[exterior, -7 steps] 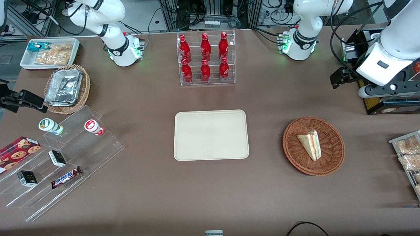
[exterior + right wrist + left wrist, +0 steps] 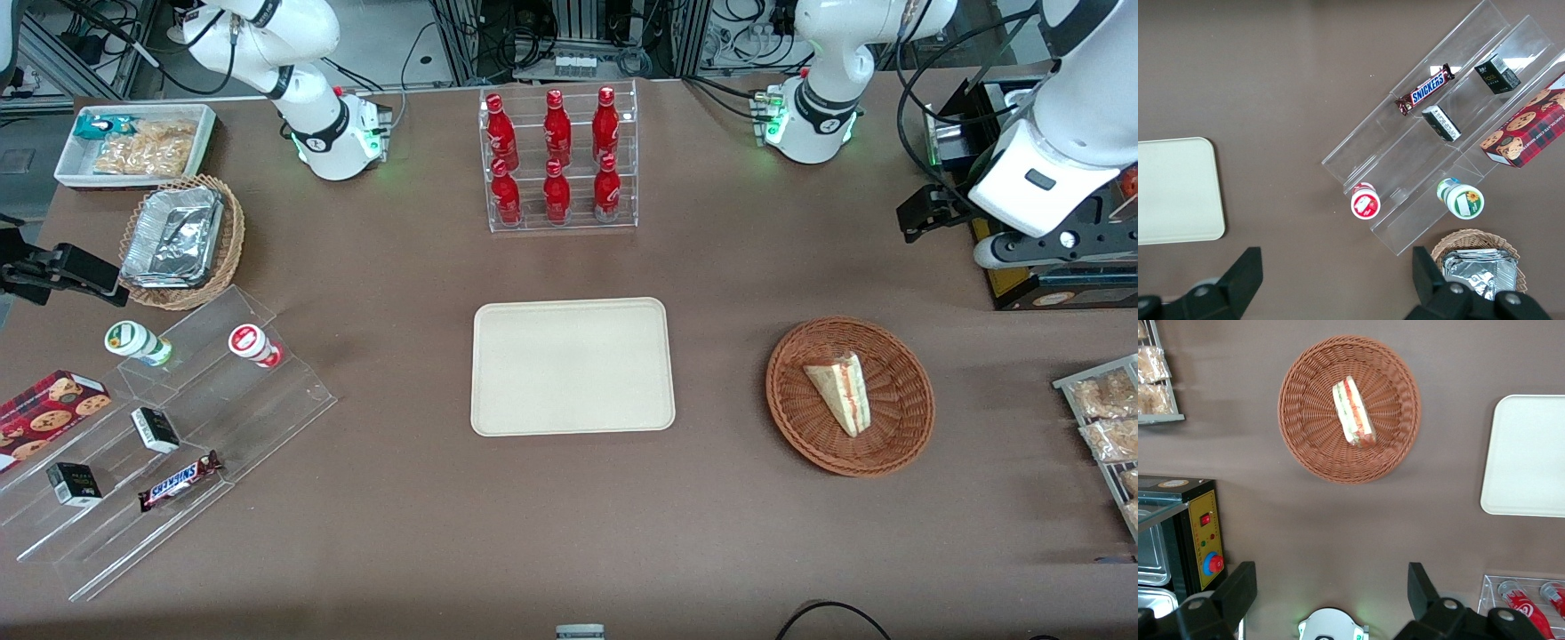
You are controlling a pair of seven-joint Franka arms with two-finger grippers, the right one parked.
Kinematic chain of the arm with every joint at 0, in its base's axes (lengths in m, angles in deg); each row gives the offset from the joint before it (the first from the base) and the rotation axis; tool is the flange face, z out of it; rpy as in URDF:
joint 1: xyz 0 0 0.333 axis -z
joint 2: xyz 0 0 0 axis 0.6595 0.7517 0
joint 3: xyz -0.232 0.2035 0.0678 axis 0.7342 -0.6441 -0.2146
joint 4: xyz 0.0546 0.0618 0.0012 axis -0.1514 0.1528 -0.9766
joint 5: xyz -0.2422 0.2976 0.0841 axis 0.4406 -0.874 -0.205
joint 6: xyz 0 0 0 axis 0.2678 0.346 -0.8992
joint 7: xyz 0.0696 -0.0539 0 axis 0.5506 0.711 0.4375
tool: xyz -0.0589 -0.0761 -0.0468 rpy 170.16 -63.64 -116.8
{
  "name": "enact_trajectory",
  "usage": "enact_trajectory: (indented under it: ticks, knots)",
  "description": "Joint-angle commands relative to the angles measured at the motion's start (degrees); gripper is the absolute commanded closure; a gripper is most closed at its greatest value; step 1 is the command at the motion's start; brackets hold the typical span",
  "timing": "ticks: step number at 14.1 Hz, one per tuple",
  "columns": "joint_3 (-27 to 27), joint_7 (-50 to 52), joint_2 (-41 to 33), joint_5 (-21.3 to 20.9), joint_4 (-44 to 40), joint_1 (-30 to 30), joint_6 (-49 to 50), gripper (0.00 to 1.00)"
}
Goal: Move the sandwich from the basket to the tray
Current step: 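Move the left gripper from rest toward the wicker basket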
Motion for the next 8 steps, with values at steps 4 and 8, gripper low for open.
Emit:
enact_trajectory:
  ticks: [4,8]
  knots:
    - [-0.35,1.03,11.14,-5.11,0.65,-0.73,-5.56,0.0]
    - [-3.25,5.84,18.98,-4.59,0.74,-0.65,-13.56,0.0]
